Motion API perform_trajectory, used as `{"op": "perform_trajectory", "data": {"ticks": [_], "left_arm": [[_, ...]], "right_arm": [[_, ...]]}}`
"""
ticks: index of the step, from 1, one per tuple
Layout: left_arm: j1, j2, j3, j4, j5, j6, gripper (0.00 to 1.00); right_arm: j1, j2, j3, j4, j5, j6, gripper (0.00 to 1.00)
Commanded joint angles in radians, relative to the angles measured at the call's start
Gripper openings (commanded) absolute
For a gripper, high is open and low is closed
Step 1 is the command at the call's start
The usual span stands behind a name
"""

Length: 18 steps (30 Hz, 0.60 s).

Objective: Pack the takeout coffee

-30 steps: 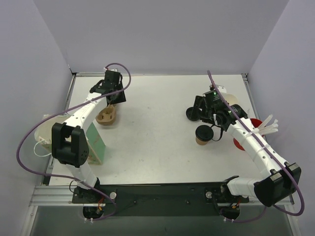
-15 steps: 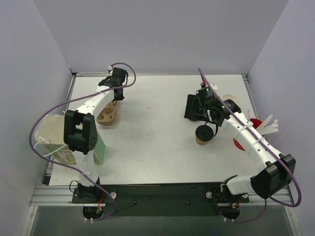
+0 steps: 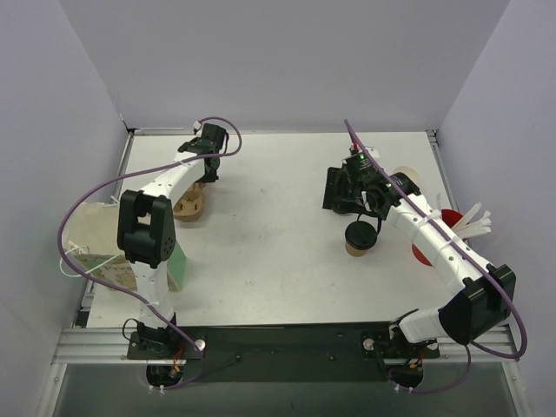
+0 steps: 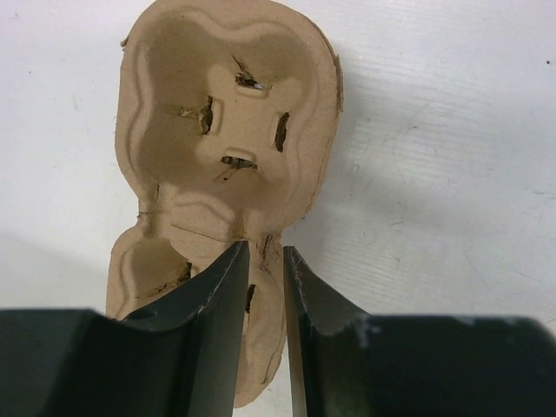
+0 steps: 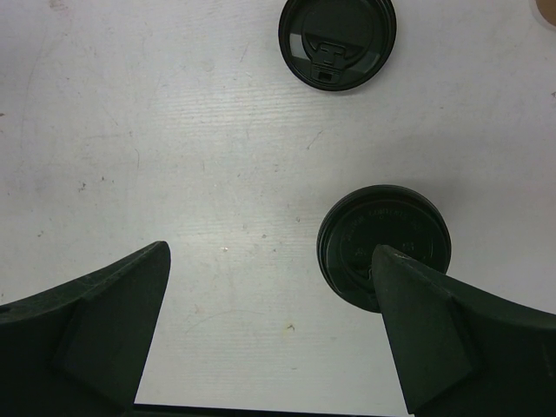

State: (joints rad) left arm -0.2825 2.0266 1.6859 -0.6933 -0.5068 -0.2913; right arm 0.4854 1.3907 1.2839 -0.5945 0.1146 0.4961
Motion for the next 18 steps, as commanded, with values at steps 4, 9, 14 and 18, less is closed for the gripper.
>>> {"op": "perform_trajectory", "data": {"ticks": [4, 9, 14, 18], "left_arm": [[0.009, 0.004, 0.032, 0.000, -0.030, 0.017, 0.32], [0.014, 0.017, 0.041, -0.003, -0.022, 0.018, 0.30], [0.016, 0.037, 0.046, -0.009, -0.019, 0.015, 0.30], [0.017, 0.038, 0.038, -0.006, -0.022, 0.008, 0.30]], "right_arm": [[0.004, 0.007, 0.028, -0.011, -0.001, -0.008, 0.95], [0.005, 0.007, 0.028, -0.011, -0.004, -0.008, 0.95], [0.005, 0.004, 0.022, -0.011, -0.006, -0.008, 0.95], [0.005, 0.001, 0.020, -0.011, -0.007, -0.008, 0.95]]}}
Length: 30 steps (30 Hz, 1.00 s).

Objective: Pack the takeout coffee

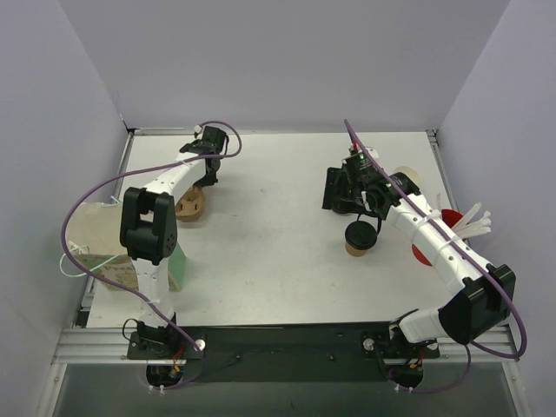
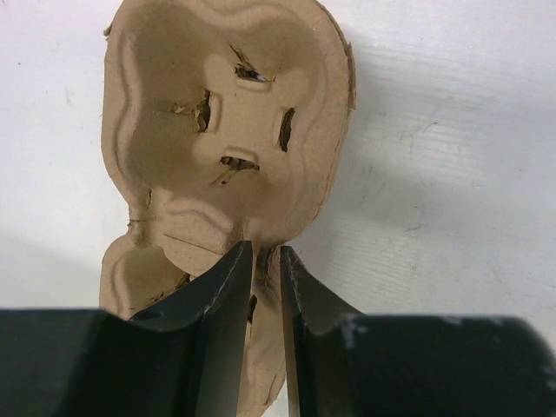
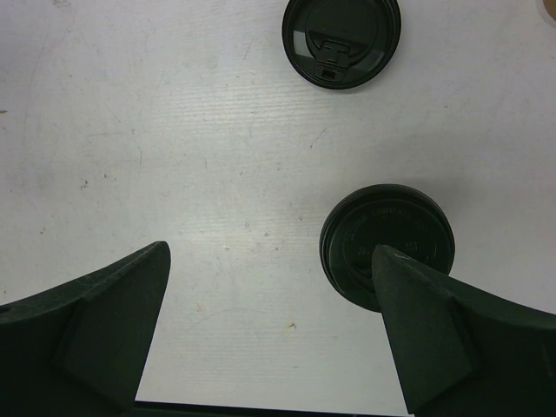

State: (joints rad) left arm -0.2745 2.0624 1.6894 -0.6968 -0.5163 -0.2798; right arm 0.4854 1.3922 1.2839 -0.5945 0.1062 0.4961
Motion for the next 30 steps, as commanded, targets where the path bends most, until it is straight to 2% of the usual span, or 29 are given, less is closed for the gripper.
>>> {"op": "perform_trajectory", "data": {"ticks": [1, 20, 26, 30], "left_arm": [[0.011, -0.002, 0.032, -0.001, -0.013, -0.004, 0.30], [0.023, -0.035, 0.026, 0.002, -0.010, 0.002, 0.29], [0.023, -0.041, 0.033, 0.002, -0.008, 0.007, 0.25], [0.023, -0.042, 0.038, -0.001, -0.004, 0.005, 0.18]], "right_arm": [[0.005, -0.001, 0.017, -0.010, 0.003, -0.007, 0.95], [0.007, 0.005, -0.003, -0.001, 0.003, -0.001, 0.95], [0.009, 0.007, -0.003, 0.001, 0.003, -0.002, 0.95], [0.010, 0.008, -0.003, 0.001, 0.004, -0.001, 0.95]]}}
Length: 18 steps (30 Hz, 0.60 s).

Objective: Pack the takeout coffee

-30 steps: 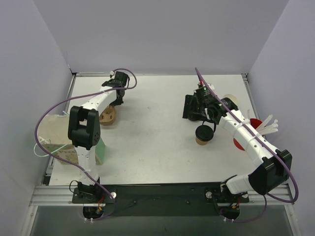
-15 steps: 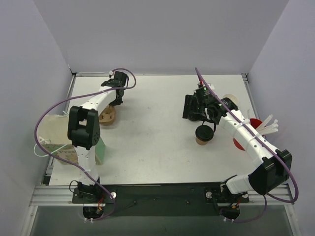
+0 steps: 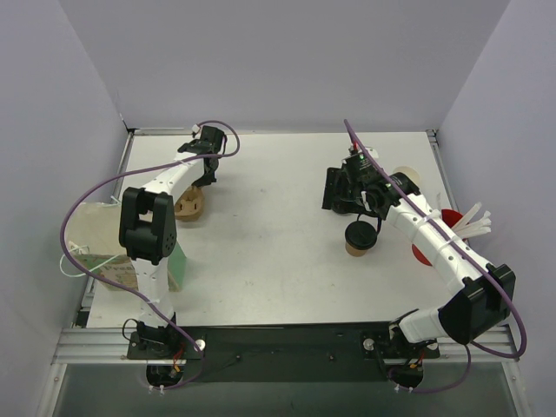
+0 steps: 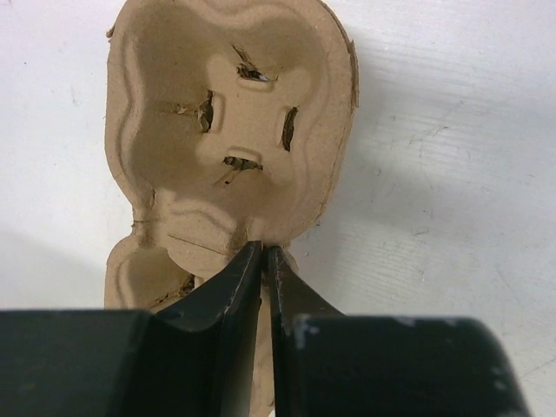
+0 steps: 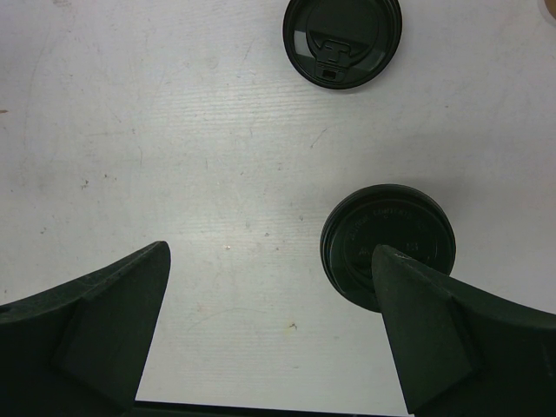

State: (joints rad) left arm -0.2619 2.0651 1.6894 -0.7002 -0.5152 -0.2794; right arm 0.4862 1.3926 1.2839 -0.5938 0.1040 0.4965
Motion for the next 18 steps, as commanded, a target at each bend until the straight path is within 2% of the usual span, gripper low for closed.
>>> {"op": "perform_trajectory", "data": {"ticks": [1, 7, 18], "left_arm": [[0.010, -0.045, 0.038, 0.002, -0.005, 0.006, 0.17], [0.010, -0.053, 0.052, -0.007, -0.017, 0.011, 0.00], [-0.017, -0.056, 0.113, -0.062, -0.152, 0.046, 0.00]], "right_arm": [[0.009, 0.009, -0.003, 0.000, 0.006, -0.003, 0.95], [0.011, 0.013, -0.001, 0.000, 0.010, -0.001, 0.95], [0.022, 0.028, 0.008, 0.000, 0.010, -0.006, 0.95]]}}
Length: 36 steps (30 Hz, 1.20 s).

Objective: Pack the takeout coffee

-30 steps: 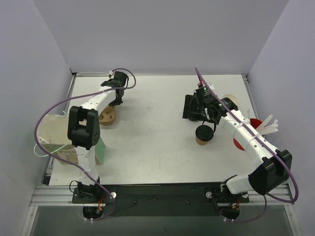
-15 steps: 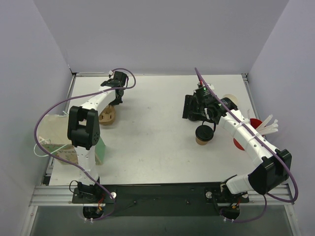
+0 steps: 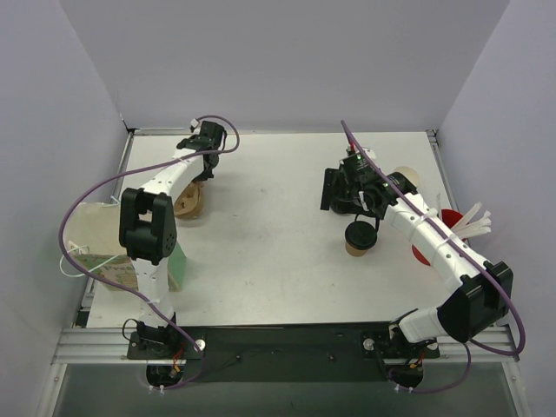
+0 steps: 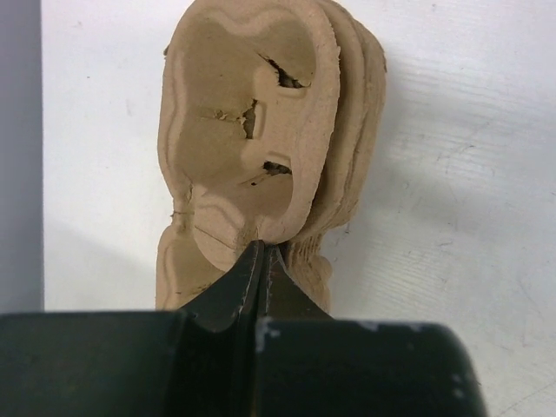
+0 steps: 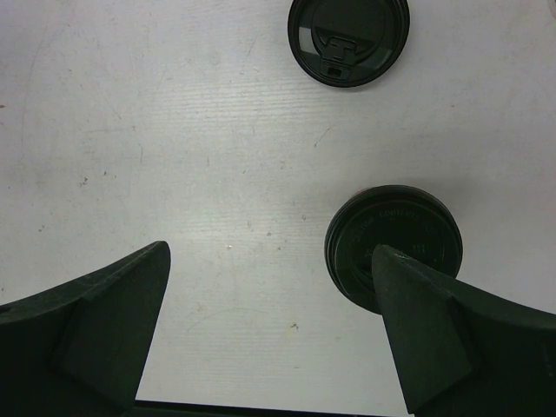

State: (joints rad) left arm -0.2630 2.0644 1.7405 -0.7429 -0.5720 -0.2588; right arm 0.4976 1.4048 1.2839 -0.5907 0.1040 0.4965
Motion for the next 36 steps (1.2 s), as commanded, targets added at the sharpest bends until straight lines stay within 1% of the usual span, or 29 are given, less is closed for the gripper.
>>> {"op": "perform_trajectory", "data": {"ticks": [1, 6, 8, 9, 15, 21, 24, 26, 28, 29, 31, 32, 34, 36], "left_arm": [[-0.022, -0.053, 0.065, -0.021, -0.100, 0.030, 0.00], [-0.050, -0.029, 0.067, -0.038, -0.091, 0.038, 0.00], [-0.074, -0.024, 0.067, -0.039, -0.127, 0.039, 0.00], [-0.079, -0.020, 0.076, -0.041, -0.168, 0.046, 0.00], [-0.094, -0.013, 0.128, -0.073, -0.262, 0.070, 0.00], [-0.122, -0.030, 0.189, -0.108, -0.281, 0.092, 0.00], [-0.157, -0.039, 0.234, -0.147, -0.261, 0.092, 0.00], [-0.199, -0.049, 0.255, -0.171, -0.258, 0.090, 0.00], [-0.229, -0.061, 0.271, -0.208, -0.223, 0.072, 0.00], [-0.267, -0.072, 0.272, -0.216, -0.212, 0.064, 0.00], [-0.310, -0.087, 0.248, -0.230, -0.180, 0.040, 0.00], [-0.359, -0.101, 0.235, -0.234, -0.169, 0.027, 0.00], [-0.410, -0.116, 0.185, -0.236, -0.134, -0.014, 0.00], [-0.487, -0.125, 0.148, -0.231, -0.105, -0.045, 0.00]], "right_arm": [[0.012, 0.017, 0.008, -0.003, 0.008, -0.007, 0.95], [0.018, 0.026, 0.011, -0.003, 0.010, -0.007, 0.95], [0.019, 0.026, 0.011, -0.003, 0.010, -0.004, 0.95], [0.018, 0.026, 0.012, -0.003, 0.010, -0.006, 0.95], [0.021, 0.033, 0.017, -0.004, 0.008, -0.007, 0.95], [0.024, 0.031, 0.032, -0.003, 0.011, -0.007, 0.95], [0.021, 0.020, 0.038, -0.003, 0.032, -0.010, 0.95], [0.015, 0.007, 0.045, -0.003, 0.042, -0.010, 0.95], [0.001, -0.006, 0.051, -0.006, 0.043, -0.010, 0.95], [-0.005, -0.022, 0.052, -0.004, 0.054, -0.010, 0.95], [-0.019, -0.044, 0.051, -0.004, 0.066, -0.009, 0.95], [-0.022, -0.065, 0.049, -0.004, 0.072, -0.004, 0.95], [-0.034, -0.090, 0.042, -0.004, 0.089, -0.001, 0.95], [-0.036, -0.121, 0.028, -0.004, 0.102, 0.011, 0.95]]}}
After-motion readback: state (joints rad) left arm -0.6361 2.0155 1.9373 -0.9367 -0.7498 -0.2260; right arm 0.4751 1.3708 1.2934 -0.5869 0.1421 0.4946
